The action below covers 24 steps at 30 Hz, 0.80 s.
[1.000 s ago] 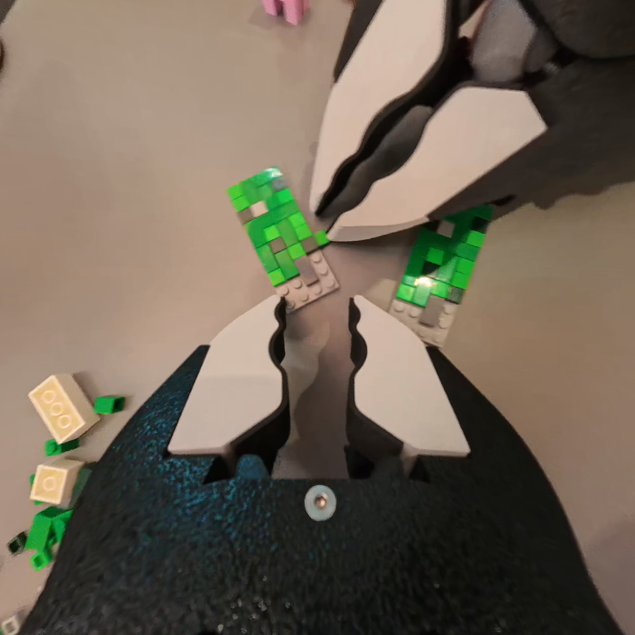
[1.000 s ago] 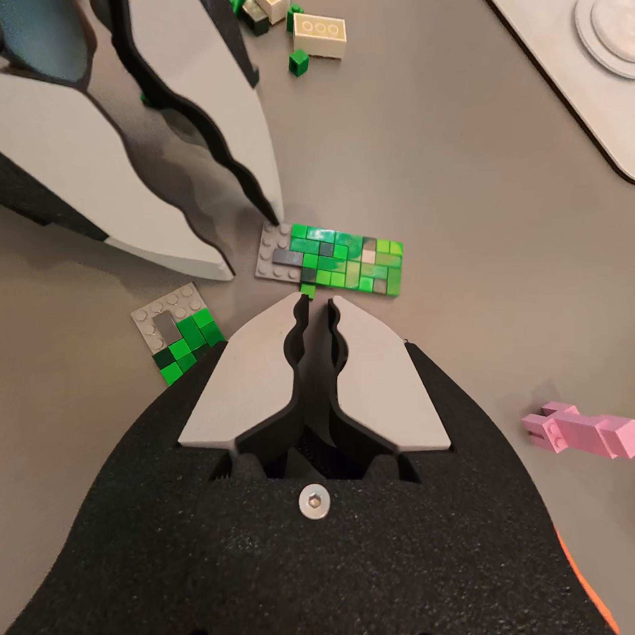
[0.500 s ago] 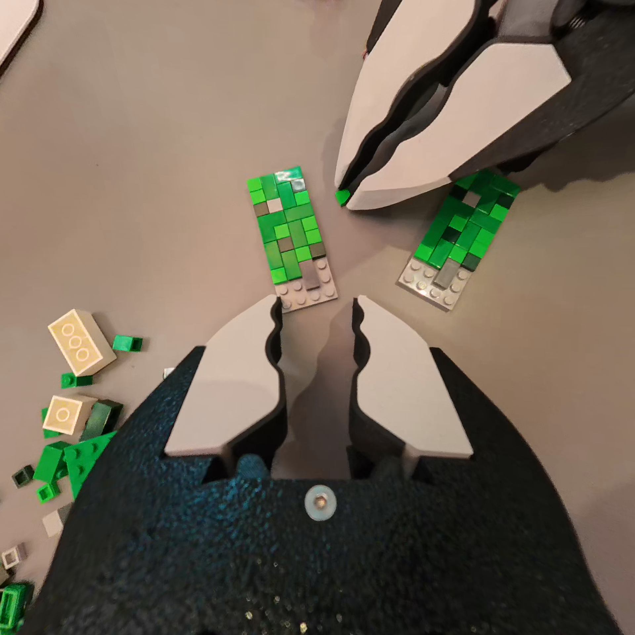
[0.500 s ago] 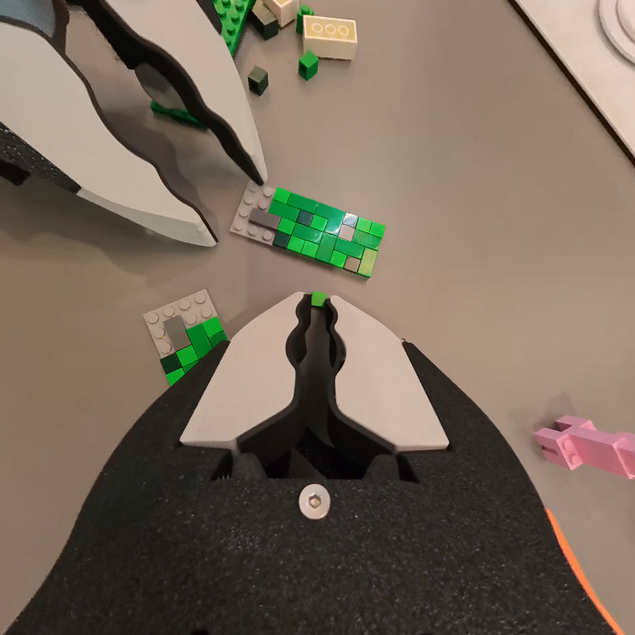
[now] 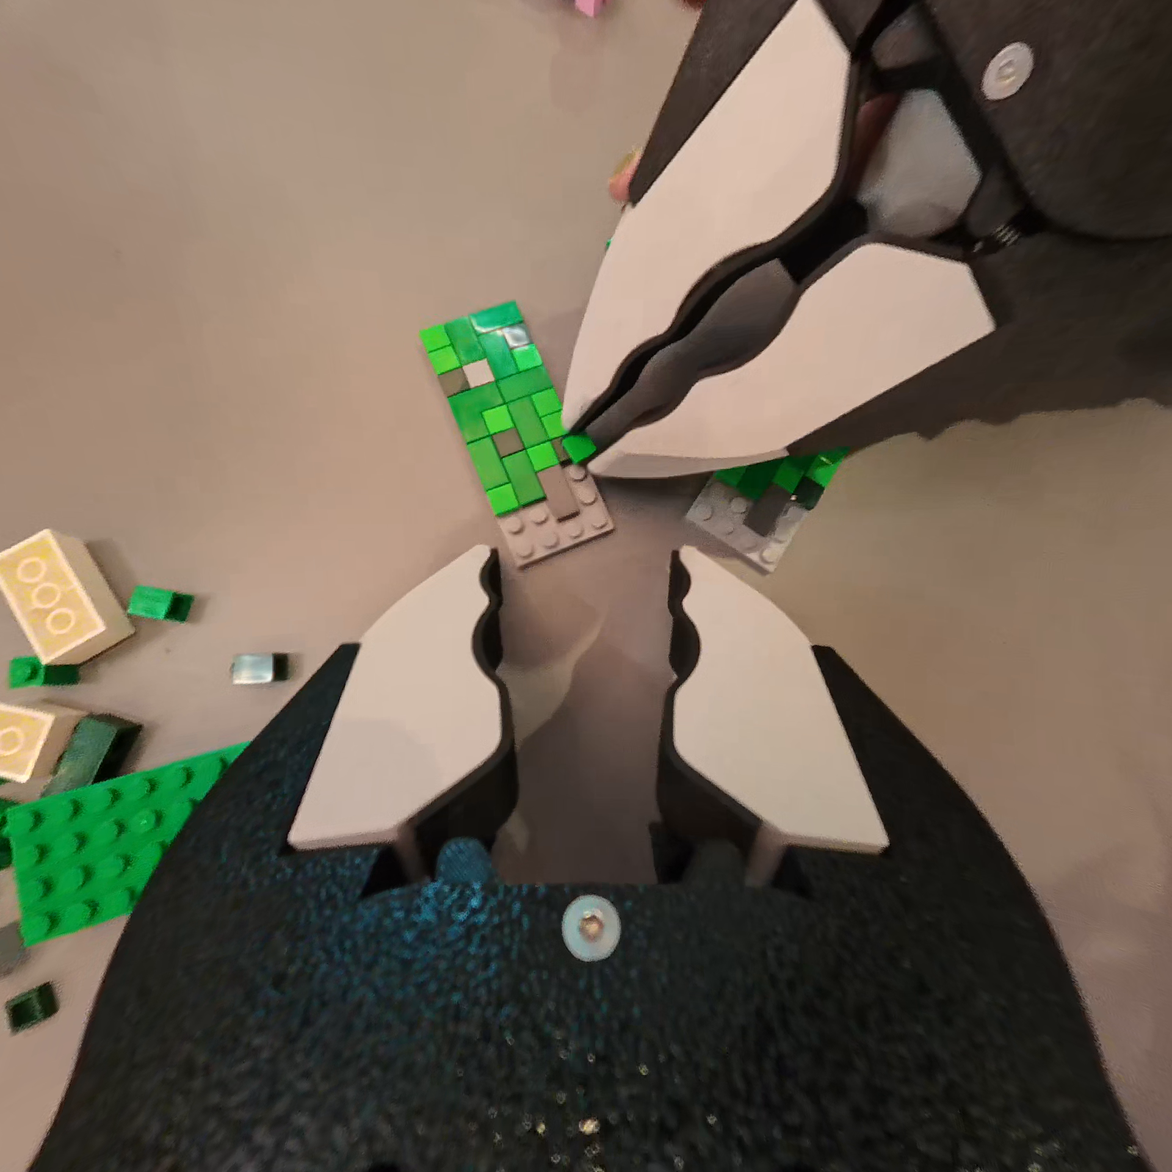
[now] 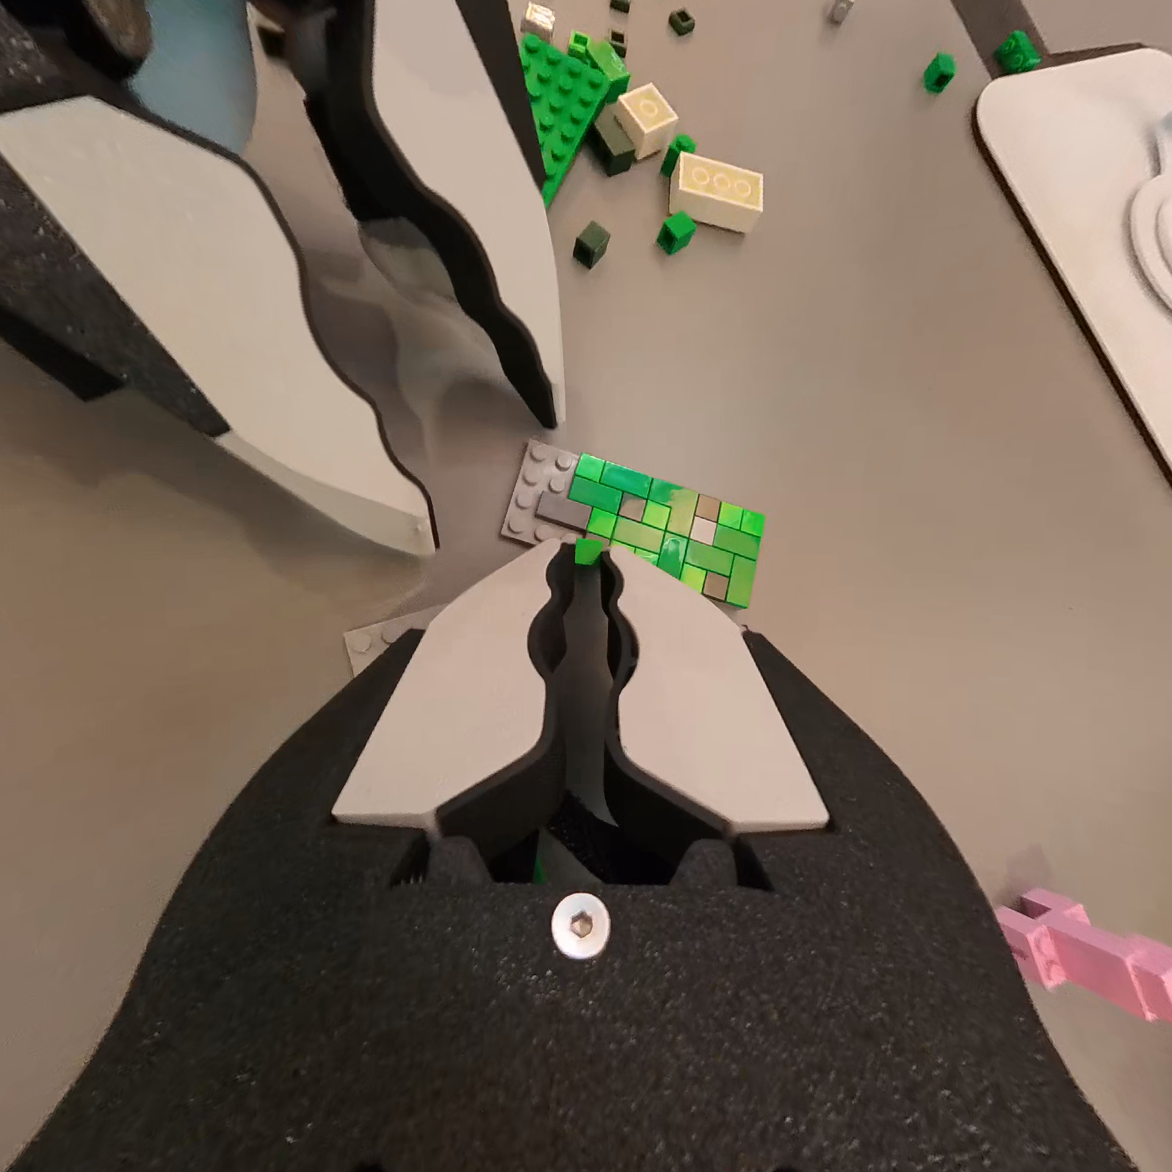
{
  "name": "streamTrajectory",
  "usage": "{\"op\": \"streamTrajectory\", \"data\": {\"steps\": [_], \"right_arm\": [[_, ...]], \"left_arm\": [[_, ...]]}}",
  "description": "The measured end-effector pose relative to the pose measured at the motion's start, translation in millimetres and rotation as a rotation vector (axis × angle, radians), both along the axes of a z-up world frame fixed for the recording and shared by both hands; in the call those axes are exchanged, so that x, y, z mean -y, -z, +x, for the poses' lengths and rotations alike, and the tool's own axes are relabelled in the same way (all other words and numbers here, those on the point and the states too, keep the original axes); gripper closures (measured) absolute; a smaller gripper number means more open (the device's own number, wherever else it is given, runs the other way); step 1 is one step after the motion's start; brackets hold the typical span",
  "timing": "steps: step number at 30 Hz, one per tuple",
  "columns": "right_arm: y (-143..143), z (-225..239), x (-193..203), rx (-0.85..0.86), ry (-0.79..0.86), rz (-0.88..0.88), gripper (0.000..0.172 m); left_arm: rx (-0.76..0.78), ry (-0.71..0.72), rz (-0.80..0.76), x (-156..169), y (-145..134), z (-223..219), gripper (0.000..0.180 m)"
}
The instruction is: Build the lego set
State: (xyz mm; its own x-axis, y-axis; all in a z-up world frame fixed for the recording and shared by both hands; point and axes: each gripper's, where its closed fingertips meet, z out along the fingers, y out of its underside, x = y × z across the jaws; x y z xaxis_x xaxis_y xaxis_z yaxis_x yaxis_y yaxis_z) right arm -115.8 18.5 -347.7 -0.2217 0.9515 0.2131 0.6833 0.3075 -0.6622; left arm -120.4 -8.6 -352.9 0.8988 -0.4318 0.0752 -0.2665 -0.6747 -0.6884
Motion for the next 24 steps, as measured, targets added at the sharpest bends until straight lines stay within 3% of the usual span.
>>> {"op": "streamTrajectory", "data": {"steps": [24], "right_arm": [[1.2, -7.4, 7.7, 0.024, 0.074, 0.014, 0.16]], "left_arm": [[-0.032, -0.005, -0.005, 1.3, 3.8, -4.9, 0.131]]}}
